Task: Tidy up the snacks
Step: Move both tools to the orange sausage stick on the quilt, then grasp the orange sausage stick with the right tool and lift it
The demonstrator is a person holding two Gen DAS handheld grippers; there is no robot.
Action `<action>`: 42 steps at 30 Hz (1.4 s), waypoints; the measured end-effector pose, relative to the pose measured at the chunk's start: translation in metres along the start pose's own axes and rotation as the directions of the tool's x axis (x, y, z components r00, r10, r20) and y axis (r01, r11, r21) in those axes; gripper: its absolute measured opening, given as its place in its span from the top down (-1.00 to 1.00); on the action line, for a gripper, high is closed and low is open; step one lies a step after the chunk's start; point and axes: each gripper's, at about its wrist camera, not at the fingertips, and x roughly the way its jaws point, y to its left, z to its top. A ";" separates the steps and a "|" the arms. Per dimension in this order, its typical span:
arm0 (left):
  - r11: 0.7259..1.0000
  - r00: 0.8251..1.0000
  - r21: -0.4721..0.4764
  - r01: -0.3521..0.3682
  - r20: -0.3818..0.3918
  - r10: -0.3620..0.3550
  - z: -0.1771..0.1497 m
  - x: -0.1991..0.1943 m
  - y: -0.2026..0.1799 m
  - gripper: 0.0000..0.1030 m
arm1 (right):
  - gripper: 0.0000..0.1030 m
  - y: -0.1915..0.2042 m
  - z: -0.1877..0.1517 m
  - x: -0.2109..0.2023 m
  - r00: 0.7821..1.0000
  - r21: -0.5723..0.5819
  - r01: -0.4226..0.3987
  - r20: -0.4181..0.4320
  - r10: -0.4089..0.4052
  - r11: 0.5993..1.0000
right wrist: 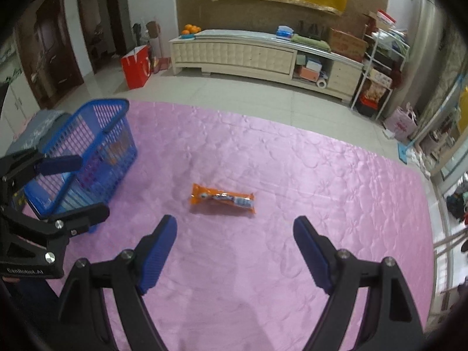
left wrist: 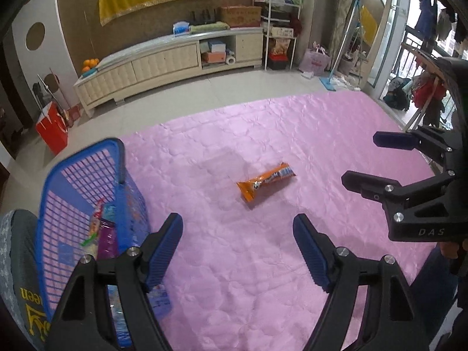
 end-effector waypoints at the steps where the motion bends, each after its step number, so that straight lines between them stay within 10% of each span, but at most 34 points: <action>1: 1.000 1.000 -0.008 0.005 -0.011 -0.005 -0.001 0.006 -0.001 -0.48 | -0.65 -0.001 -0.001 0.005 1.000 -0.011 -0.003 -0.005 0.003 1.000; 30: 0.997 0.978 -0.027 -0.072 -0.199 0.065 0.005 0.118 0.014 -0.48 | -0.64 0.004 0.009 0.162 0.977 -0.338 -0.185 -0.165 0.136 0.923; 36: 0.996 0.978 -0.025 -0.087 -0.193 0.080 0.008 0.119 0.016 -0.48 | 0.11 0.000 0.006 0.171 0.960 -0.310 -0.250 -0.199 0.195 0.917; 42: 0.997 0.983 -0.039 -0.065 -0.174 0.058 0.004 0.110 0.015 -0.48 | 0.28 -0.003 -0.006 0.146 0.959 -0.268 -0.266 -0.174 0.225 0.926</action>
